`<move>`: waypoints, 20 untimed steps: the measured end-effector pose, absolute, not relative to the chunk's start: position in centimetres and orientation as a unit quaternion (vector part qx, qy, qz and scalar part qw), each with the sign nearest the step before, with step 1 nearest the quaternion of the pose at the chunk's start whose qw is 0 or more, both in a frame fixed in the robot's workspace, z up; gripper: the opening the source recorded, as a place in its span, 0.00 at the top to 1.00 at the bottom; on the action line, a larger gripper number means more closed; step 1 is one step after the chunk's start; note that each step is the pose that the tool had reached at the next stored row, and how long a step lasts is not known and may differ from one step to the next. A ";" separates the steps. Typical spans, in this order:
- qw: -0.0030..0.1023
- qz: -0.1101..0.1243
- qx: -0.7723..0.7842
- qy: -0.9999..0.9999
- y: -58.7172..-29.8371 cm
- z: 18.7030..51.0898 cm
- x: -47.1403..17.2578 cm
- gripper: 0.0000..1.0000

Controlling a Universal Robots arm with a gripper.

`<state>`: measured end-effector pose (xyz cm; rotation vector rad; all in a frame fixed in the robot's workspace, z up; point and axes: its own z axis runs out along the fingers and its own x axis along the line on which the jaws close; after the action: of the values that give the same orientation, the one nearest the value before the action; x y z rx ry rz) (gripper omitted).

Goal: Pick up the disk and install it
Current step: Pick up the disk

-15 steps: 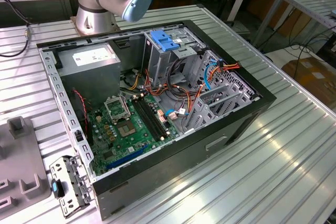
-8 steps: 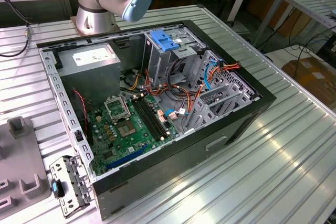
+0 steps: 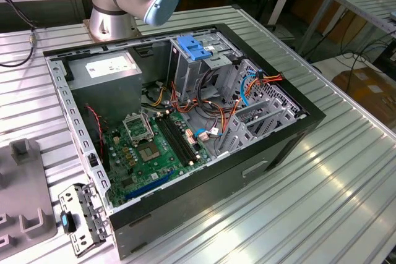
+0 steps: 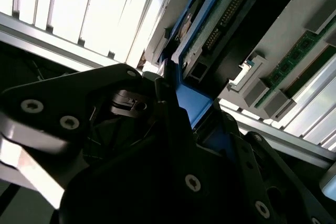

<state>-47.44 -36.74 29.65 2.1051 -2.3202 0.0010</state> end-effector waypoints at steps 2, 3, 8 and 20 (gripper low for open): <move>0.004 0.000 0.672 -0.741 -36.7 29.7 -47.4 0.63; 0.004 0.000 0.672 -0.741 -36.7 29.7 -47.4 0.63; 0.004 0.000 0.685 -0.729 -36.7 29.7 -47.4 0.63; 0.004 0.000 0.686 -0.728 -36.7 29.9 -47.4 0.63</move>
<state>-47.44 -36.74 29.90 2.1476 -2.2809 0.0013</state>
